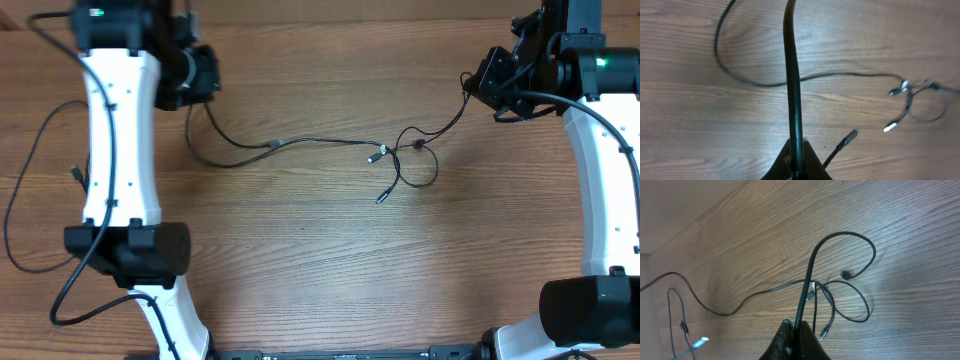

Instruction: Untangle cables

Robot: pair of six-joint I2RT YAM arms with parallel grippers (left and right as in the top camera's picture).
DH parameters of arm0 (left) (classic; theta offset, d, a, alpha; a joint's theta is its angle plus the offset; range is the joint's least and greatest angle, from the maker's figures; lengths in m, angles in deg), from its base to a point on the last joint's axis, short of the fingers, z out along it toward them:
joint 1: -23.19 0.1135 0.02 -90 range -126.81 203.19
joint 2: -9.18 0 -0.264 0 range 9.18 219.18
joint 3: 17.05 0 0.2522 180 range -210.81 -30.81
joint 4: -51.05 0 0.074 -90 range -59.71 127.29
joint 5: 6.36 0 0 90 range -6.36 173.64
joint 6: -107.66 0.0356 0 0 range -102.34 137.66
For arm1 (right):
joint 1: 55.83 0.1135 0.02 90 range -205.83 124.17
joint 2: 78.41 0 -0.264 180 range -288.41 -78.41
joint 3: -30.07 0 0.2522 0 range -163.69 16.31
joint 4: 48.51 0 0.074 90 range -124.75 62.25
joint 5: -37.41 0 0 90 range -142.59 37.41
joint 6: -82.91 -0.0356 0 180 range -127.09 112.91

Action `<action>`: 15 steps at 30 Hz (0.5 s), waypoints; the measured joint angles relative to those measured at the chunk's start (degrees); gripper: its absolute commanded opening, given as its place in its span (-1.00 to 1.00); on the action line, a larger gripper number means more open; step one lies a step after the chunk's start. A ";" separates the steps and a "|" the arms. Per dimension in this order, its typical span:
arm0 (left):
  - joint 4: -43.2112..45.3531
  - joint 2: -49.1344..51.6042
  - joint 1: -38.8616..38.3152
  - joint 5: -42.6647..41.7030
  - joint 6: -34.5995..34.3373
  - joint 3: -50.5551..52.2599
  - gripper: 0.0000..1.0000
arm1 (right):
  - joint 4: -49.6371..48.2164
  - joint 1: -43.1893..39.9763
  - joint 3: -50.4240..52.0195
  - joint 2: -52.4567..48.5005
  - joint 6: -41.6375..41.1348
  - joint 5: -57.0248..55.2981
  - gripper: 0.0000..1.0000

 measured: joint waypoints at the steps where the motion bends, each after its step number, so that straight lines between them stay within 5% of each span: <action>1: 1.05 0.00 -1.53 0.63 0.42 2.05 -0.85 | 0.07 0.00 0.00 0.00 0.00 -0.02 -0.92; 3: 2.91 0.02 -3.63 1.46 1.46 5.49 -0.67 | 0.07 0.02 0.00 0.00 0.00 -0.04 -0.92; 7: 8.61 0.07 -6.84 2.12 6.32 14.01 0.22 | 0.07 0.00 0.00 0.00 0.11 -0.13 -0.92; 15: 20.85 0.17 -9.75 0.22 18.16 29.18 0.40 | 0.28 0.00 0.00 0.00 0.44 -0.28 -0.92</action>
